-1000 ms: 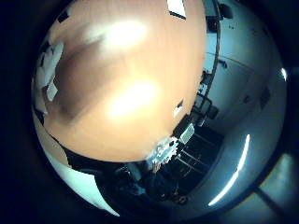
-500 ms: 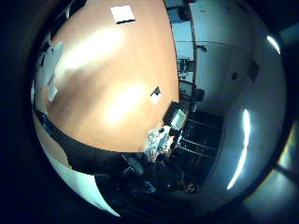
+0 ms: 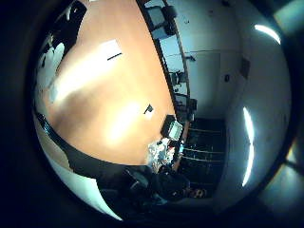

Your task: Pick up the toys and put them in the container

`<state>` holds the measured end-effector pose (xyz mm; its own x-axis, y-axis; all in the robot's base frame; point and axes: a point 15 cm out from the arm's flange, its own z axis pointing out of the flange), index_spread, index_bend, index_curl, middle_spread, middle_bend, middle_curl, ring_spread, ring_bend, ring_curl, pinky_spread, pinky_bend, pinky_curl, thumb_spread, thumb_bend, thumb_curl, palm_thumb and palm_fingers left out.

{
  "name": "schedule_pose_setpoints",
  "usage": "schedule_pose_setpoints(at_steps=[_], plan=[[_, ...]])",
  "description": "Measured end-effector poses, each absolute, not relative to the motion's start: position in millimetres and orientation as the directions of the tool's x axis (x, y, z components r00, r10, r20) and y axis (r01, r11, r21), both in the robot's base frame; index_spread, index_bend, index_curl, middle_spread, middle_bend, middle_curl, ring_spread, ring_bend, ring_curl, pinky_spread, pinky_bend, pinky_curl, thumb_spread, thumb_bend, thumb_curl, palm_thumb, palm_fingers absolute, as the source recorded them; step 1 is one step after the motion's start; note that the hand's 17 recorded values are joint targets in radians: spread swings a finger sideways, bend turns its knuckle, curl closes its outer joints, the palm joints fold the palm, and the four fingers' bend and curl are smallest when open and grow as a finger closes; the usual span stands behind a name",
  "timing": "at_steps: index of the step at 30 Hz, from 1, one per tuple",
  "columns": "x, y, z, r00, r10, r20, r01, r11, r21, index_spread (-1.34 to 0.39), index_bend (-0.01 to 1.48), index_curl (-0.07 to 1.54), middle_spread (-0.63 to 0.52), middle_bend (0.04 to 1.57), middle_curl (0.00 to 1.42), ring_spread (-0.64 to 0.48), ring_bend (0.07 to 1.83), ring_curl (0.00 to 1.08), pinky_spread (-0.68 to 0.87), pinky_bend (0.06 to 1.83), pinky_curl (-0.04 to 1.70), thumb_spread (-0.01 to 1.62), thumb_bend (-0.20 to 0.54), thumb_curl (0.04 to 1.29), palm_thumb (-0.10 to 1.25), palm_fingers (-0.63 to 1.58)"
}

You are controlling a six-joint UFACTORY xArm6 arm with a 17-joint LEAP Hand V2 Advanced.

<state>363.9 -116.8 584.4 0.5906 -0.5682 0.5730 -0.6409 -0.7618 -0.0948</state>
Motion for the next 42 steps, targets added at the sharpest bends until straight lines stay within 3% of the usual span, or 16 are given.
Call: schedule_pose_setpoints(at_steps=[10,17,30,31,33,37,39,42], plan=[[364.6,-7.3,616.5,0.627,-0.587,0.512,-0.560,-0.797,-0.228,-0.46,1.12,0.53,-0.45,0.37,0.48,-0.12,0.18,0.12,0.37,0.18,0.13,1.01,-0.017,0.36,1.00,0.56],[367.5,88.9,612.0,0.706,-0.553,0.441,-0.481,-0.833,-0.274,-0.46,1.11,0.53,-0.46,0.38,0.49,-0.14,0.18,0.12,0.37,0.18,0.12,1.01,-0.017,0.36,1.00,0.57],[384.7,135.4,575.7,0.753,-0.537,0.380,-0.485,-0.844,-0.230,-0.46,1.10,0.53,-0.46,0.38,0.50,-0.15,0.18,0.12,0.37,0.18,0.11,1.01,-0.017,0.36,1.01,0.58],[385.3,135.9,574.5,0.754,-0.537,0.378,-0.486,-0.844,-0.229,-0.47,1.06,0.52,-0.46,0.39,0.50,-0.15,0.19,0.13,0.37,0.19,0.12,1.01,-0.017,0.36,1.01,0.57],[387.5,137.1,569.8,0.754,-0.540,0.373,-0.492,-0.841,-0.224,-0.51,0.85,0.46,-0.45,0.40,0.51,-0.14,0.23,0.15,0.37,0.23,0.14,1.01,-0.025,0.36,0.99,0.50],[392.3,139.6,562.0,0.756,-0.544,0.364,-0.501,-0.839,-0.213,-0.53,0.37,0.31,-0.32,0.29,0.46,-0.07,0.34,0.20,0.39,0.38,0.20,0.97,-0.043,0.34,0.84,0.33],[393.8,140.6,558.8,0.759,-0.543,0.359,-0.503,-0.840,-0.206,-0.52,0.23,0.29,-0.24,0.21,0.43,-0.03,0.36,0.21,0.40,0.42,0.22,0.96,-0.042,0.32,0.75,0.28],[396.1,142.2,552.9,0.765,-0.541,0.350,-0.506,-0.841,-0.193,-0.52,0.16,0.28,-0.15,0.16,0.38,0.02,0.38,0.23,0.41,0.48,0.24,0.96,-0.040,0.30,0.66,0.21]])
